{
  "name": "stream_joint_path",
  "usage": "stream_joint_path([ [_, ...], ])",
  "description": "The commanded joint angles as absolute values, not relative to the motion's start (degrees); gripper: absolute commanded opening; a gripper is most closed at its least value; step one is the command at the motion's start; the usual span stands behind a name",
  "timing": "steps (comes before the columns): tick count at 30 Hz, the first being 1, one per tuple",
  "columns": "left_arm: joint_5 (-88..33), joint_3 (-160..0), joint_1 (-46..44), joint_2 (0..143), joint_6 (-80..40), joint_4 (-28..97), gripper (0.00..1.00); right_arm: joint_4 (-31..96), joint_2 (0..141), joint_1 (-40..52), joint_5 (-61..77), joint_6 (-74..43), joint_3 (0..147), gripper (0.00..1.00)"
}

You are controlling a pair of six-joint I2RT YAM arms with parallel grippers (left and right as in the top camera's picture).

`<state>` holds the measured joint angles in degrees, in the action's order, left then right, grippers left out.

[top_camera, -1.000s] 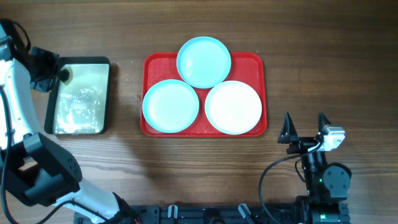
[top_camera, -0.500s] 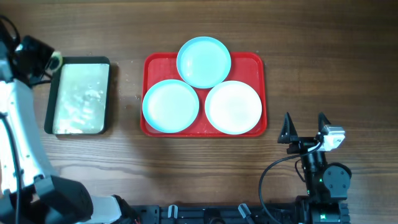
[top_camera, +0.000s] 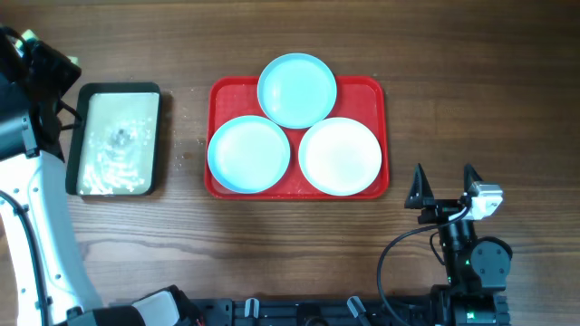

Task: Clean dirty plates on tray and stack at the side
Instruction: 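Lift the sponge with the left gripper and move it over the left blue plate, then reach the right gripper to the rim of the left blue plate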

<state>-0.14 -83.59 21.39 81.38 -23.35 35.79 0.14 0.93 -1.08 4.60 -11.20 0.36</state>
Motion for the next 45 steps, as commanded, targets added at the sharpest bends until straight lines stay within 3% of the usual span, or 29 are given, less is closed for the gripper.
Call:
stream_joint_path([
  [1,3.9,-74.8,21.3,90.3,-22.2,31.7,0.04,-0.1,0.5,-1.5,3.9,-10.5,0.3,1.00],
  [5,6.5,-70.9,21.3,98.6,-19.0,28.4,0.04,-0.1,0.5,-1.5,3.9,-10.5,0.3,1.00],
  [11,6.3,-72.2,18.7,78.5,-18.2,25.3,0.04,-0.1,0.5,-1.5,3.9,-10.5,0.3,1.00],
  [18,8.8,-61.6,17.8,88.3,-18.1,21.1,0.04,-0.1,0.5,-1.5,3.9,-10.5,0.3,1.00],
  [21,12.2,-63.2,17.7,80.4,-18.2,21.6,0.04,-0.1,0.5,-1.5,3.9,-10.5,0.3,1.00],
  [23,7.7,-63.4,17.7,72.8,-18.2,21.6,0.04,-0.1,0.5,-1.5,3.9,-10.5,0.3,1.00],
  [28,-17.6,-63.4,17.0,59.9,-21.7,27.8,0.04,-0.1,0.5,-1.5,3.9,-10.5,0.3,1.00],
  [33,-20.1,-61.9,6.4,65.1,-27.9,41.9,0.04,-0.1,0.5,-1.5,3.9,-10.5,0.3,1.00],
  [40,-16.6,-58.3,-16.0,88.9,-27.9,38.0,0.04,-0.1,0.5,-1.5,3.9,-10.5,0.3,1.00],
  [45,-5.0,-58.3,-19.3,97.4,-27.9,34.6,0.04,-0.1,0.5,-1.5,3.9,-10.5,0.3,1.00],
])
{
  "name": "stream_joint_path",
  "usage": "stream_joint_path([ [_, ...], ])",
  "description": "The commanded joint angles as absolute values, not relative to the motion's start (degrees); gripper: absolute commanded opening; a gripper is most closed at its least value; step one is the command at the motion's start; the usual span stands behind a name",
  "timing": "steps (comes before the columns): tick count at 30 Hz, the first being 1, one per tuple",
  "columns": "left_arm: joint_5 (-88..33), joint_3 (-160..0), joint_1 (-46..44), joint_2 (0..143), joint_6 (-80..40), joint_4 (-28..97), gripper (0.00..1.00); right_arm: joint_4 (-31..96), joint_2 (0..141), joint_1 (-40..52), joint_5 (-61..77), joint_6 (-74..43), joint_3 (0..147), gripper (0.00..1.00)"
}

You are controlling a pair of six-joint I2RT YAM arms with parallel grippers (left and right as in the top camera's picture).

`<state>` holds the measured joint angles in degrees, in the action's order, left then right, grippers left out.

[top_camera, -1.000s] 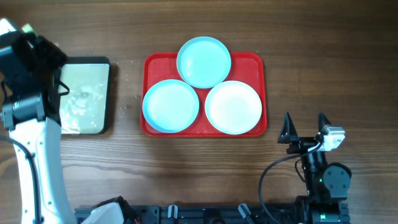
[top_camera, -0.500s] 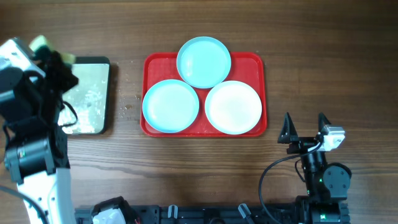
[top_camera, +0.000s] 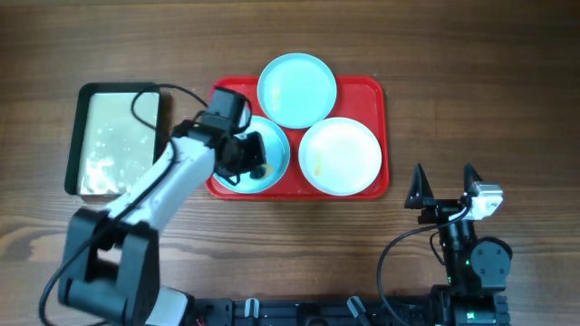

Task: Clean dirty plates on tray and stack at the side
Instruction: 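Reach the right gripper to the rim of the left blue plate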

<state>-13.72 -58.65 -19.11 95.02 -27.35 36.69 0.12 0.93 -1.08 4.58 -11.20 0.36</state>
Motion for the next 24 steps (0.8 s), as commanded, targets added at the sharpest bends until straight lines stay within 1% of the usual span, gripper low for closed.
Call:
stream_joint_path([
  [1,-3.3,-58.3,-19.3,98.0,-27.9,33.8,0.04,-0.1,0.5,-1.5,3.9,-10.5,0.3,1.00],
  [2,-3.1,-58.3,-19.3,98.3,-27.9,33.1,0.04,-0.2,0.5,-1.5,1.9,-9.7,0.3,1.00],
  [3,-3.1,-58.3,-19.3,98.4,-27.9,33.0,0.04,-0.6,0.5,-1.5,-2.0,-5.3,0.3,1.00],
  [4,-3.1,-58.3,-19.3,98.4,-27.9,32.9,0.04,-0.6,0.5,-1.5,-2.5,-2.8,0.3,1.00],
  [7,-3.1,-58.3,-19.3,98.4,-27.9,33.2,0.04,-1.2,0.5,-1.5,-2.6,-3.1,0.3,1.00],
  [8,-3.1,-58.3,-19.3,98.5,-27.9,33.2,0.04,-4.5,0.5,-1.5,-2.3,-3.7,0.3,1.00],
  [9,-3.1,-58.3,-19.3,98.5,-27.9,33.2,0.04,-9.2,0.5,-1.5,1.3,-8.8,0.3,1.00],
  [10,-3.3,-58.3,-19.3,98.5,-29.2,33.2,0.04,-13.8,0.5,-1.5,9.9,-21.7,0.3,1.00],
  [11,-3.4,-58.3,-19.2,98.5,-30.0,33.1,0.04,-14.3,0.5,-1.5,14.3,-29.5,0.3,1.00],
  [12,-3.4,-58.3,-19.1,98.5,-30.5,33.1,0.04,-14.3,0.5,-1.5,15.9,-38.8,0.3,1.00],
  [14,-3.6,-58.3,-18.3,98.5,-30.5,33.1,0.04,-18.1,0.5,-1.5,11.6,-58.5,0.3,1.00],
  [15,-3.8,-58.3,-17.9,98.5,-30.5,33.3,0.04,-24.8,0.6,-1.5,11.5,-63.5,0.3,1.00],
  [16,-3.8,-58.3,-17.8,98.5,-30.5,33.4,0.04,-30.1,0.7,-1.5,11.7,-61.2,0.6,1.00],
  [17,-3.8,-58.3,-17.7,98.5,-30.5,33.4,0.04,-36.0,1.7,-1.5,12.3,-54.8,3.1,1.00],
  [18,-3.8,-58.3,-17.7,98.5,-30.5,33.4,0.04,-35.3,3.0,-1.5,13.6,-48.4,7.3,1.00],
  [19,-3.8,-58.3,-17.7,98.5,-30.5,33.4,0.04,-30.5,5.0,-1.5,15.9,-41.7,12.9,1.00],
  [21,-3.8,-58.3,-17.7,98.5,-30.5,33.4,0.04,-3.5,14.7,-1.5,18.6,-28.4,32.4,1.00],
  [22,-3.8,-58.3,-17.7,98.5,-30.5,33.4,0.04,6.6,20.0,-1.5,18.6,-22.6,39.8,1.00],
  [23,-3.8,-58.3,-17.7,98.5,-30.5,33.4,0.04,20.9,29.7,-1.5,17.4,-12.7,50.8,1.00],
  [24,-3.8,-58.3,-17.7,98.5,-30.5,33.3,0.04,29.6,37.6,-1.5,16.2,-8.2,58.2,1.00],
])
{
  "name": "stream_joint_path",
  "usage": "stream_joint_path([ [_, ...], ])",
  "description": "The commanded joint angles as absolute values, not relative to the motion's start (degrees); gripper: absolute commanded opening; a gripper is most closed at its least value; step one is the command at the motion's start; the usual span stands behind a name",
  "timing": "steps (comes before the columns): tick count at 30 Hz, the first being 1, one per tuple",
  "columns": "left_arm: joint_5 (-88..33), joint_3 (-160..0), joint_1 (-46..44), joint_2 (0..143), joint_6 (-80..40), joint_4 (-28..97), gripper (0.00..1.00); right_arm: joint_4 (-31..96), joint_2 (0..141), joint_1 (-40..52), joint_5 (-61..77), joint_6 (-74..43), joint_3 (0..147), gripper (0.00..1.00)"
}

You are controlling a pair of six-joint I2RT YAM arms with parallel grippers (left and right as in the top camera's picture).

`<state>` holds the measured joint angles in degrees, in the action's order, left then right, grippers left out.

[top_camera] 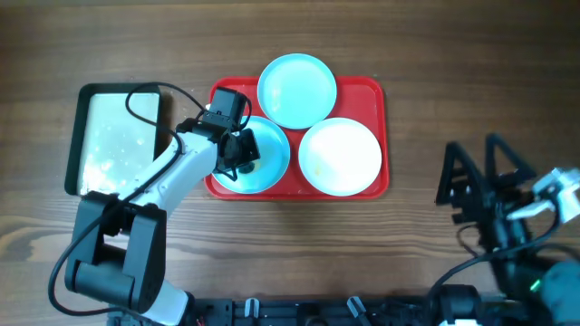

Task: Clean dirty plates on tray and stack at the side
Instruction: 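Reach the right gripper to the rim of the left blue plate, then hold the plate rim with the right gripper and scrub with the left sponge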

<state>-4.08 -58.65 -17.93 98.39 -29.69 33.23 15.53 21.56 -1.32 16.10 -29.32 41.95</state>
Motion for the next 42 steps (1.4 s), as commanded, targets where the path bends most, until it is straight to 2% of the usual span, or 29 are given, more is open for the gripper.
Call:
stream_joint_path([
  [1,-3.8,-58.3,-17.7,98.5,-30.5,33.3,0.04,34.6,43.7,-1.5,17.2,-6.6,63.3,1.00],
  [4,-4.0,-58.3,-17.7,98.5,-30.5,33.3,0.04,40.3,62.4,-1.5,39.2,-13.2,73.7,1.00],
  [7,-4.0,-58.3,-17.7,98.5,-30.5,33.4,0.04,36.9,77.6,-1.1,46.6,-22.3,73.7,1.00],
  [9,-4.1,-58.3,-17.8,98.5,-30.6,33.4,0.04,33.2,85.0,1.6,53.3,-19.1,73.9,1.00],
  [10,-4.2,-58.3,-17.8,98.5,-30.6,33.4,0.04,32.3,89.4,5.3,50.8,-19.7,74.9,0.96],
  [11,-4.2,-58.3,-17.8,98.5,-30.5,33.4,0.04,33.6,92.3,8.5,45.6,-19.7,76.6,0.72],
  [12,-4.2,-58.3,-17.8,98.5,-30.5,33.4,0.04,36.7,95.3,11.9,38.9,-19.3,79.1,0.68],
  [14,-4.2,-58.3,-17.8,98.5,-30.5,33.4,0.04,43.8,100.3,17.0,28.5,-17.8,84.2,0.71],
  [16,-4.2,-58.3,-17.8,98.5,-30.5,33.4,0.04,45.7,103.6,19.7,24.1,-19.2,86.0,0.75],
  [17,-4.2,-58.3,-17.8,98.5,-30.5,33.4,0.04,44.8,105.3,21.2,23.8,-20.1,85.8,0.81],
  [23,-4.9,-58.3,-17.8,98.5,-30.5,33.5,0.04,37.5,112.1,26.2,22.1,-21.0,85.8,0.80],
  [24,-4.9,-58.3,-17.8,98.5,-30.5,33.7,0.04,35.8,113.8,26.6,20.6,-20.9,85.8,0.70],
  [26,-4.9,-58.3,-17.8,98.5,-30.5,33.7,0.04,34.0,115.2,26.7,20.3,-19.0,85.8,0.55],
  [29,-4.9,-58.3,-17.8,98.5,-30.5,33.6,0.04,33.9,116.8,27.0,20.1,-16.7,85.3,0.41],
  [31,-4.9,-58.3,-17.8,98.5,-30.5,33.6,0.04,33.0,117.4,27.3,19.3,-16.5,84.0,0.36],
  [32,-4.9,-58.3,-17.8,98.5,-30.5,33.6,0.04,32.1,118.4,27.6,19.4,-15.9,83.6,0.30],
  [38,-4.9,-58.3,-17.8,98.5,-30.5,33.6,0.04,29.6,121.6,30.0,19.3,-15.0,83.6,0.29],
  [42,-4.9,-58.3,-17.8,98.5,-30.5,33.6,0.04,30.9,123.2,31.8,19.2,-15.0,83.6,0.33],
])
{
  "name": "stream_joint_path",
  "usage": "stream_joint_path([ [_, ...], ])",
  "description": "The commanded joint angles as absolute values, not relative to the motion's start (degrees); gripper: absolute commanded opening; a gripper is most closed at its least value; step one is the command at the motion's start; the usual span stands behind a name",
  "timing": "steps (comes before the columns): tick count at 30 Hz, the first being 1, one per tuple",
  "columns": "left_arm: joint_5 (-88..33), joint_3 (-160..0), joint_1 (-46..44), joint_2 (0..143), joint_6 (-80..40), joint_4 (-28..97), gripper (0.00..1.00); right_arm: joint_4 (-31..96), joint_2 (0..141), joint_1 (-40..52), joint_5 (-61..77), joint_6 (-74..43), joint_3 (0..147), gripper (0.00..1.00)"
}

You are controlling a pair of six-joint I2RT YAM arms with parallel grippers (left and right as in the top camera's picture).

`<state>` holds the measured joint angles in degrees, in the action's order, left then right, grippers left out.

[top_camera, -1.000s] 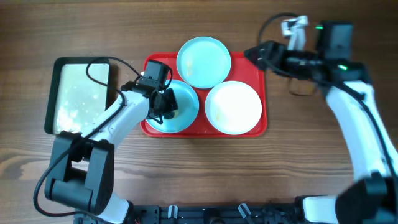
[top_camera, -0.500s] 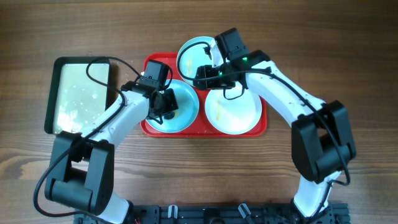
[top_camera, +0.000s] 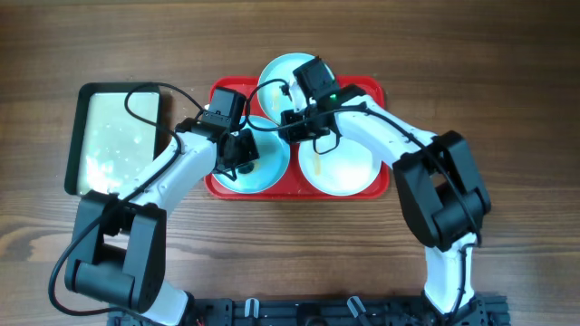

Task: Clean dirty plates on tray and stack at the side
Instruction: 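Hold the plate rim with the right gripper and scrub with the left sponge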

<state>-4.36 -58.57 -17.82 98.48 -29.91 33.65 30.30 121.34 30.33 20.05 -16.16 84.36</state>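
Observation:
A red tray (top_camera: 382, 91) holds three plates: a light blue one at the back (top_camera: 276, 77), a light blue one at front left (top_camera: 272, 172) and a white one at front right (top_camera: 353, 163) with a small yellow smear (top_camera: 317, 165). My left gripper (top_camera: 243, 156) points down onto the front-left blue plate; whatever is at its tips is hidden under it. My right gripper (top_camera: 304, 127) reaches in from the right and sits where the three plates meet, over the right rim of that same plate. Neither gripper's jaws can be made out from above.
A dark-rimmed rectangular tray (top_camera: 74, 136) with a wet, speckled surface lies left of the red tray. The left arm's cable arcs over its right edge. The right arm crosses above the white plate. Bare wooden table (top_camera: 489, 81) surrounds both trays.
The right arm has come from the table's right side to over the red tray, with its gripper at the inner rim of the front-left blue plate. The left gripper stays on that plate, hardly moved.
At first the left arm was off at the far left and the right gripper rested near the front right. Then the left gripper was down on the front-left blue plate and stayed there. The right arm was then raised at the right, and now reaches onto the tray.

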Motion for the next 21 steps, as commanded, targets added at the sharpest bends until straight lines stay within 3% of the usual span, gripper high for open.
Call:
stream_joint_path([
  [1,-4.9,-58.3,-17.8,98.5,-30.5,33.6,0.04,30.9,123.3,32.1,19.1,-15.0,83.6,0.34],
  [4,-5.3,-58.3,-17.8,98.5,-30.5,33.6,0.04,31.0,123.6,33.0,16.4,-15.1,83.6,0.35],
  [6,-5.5,-58.2,-17.8,98.5,-30.5,33.6,0.05,30.7,123.6,33.3,16.3,-15.4,82.9,0.19],
  [8,-6.0,-58.0,-17.8,98.5,-30.7,33.4,0.24,30.7,123.6,33.3,16.1,-15.4,82.7,0.11],
  [10,-5.9,-58.1,-17.8,98.7,-30.7,33.3,0.34,30.7,123.6,33.3,16.1,-15.7,82.7,0.09],
  [11,-5.9,-58.1,-17.8,98.7,-30.7,33.3,0.45,30.7,123.6,33.3,16.1,-16.1,82.7,0.07],
  [12,-5.9,-58.1,-17.8,98.7,-30.7,33.2,0.64,30.7,123.6,33.3,16.1,-16.7,82.7,0.04],
  [15,-5.9,-58.1,-17.8,98.8,-30.7,32.8,0.63,30.8,123.6,33.3,16.1,-16.7,82.7,0.04],
  [18,-5.9,-58.1,-17.8,99.4,-30.7,32.0,0.51,30.9,123.6,33.3,16.1,-16.7,82.7,0.04],
  [21,-5.0,-58.0,-17.8,101.1,-30.5,32.1,0.50,30.9,123.6,33.3,16.1,-16.7,82.7,0.04],
])
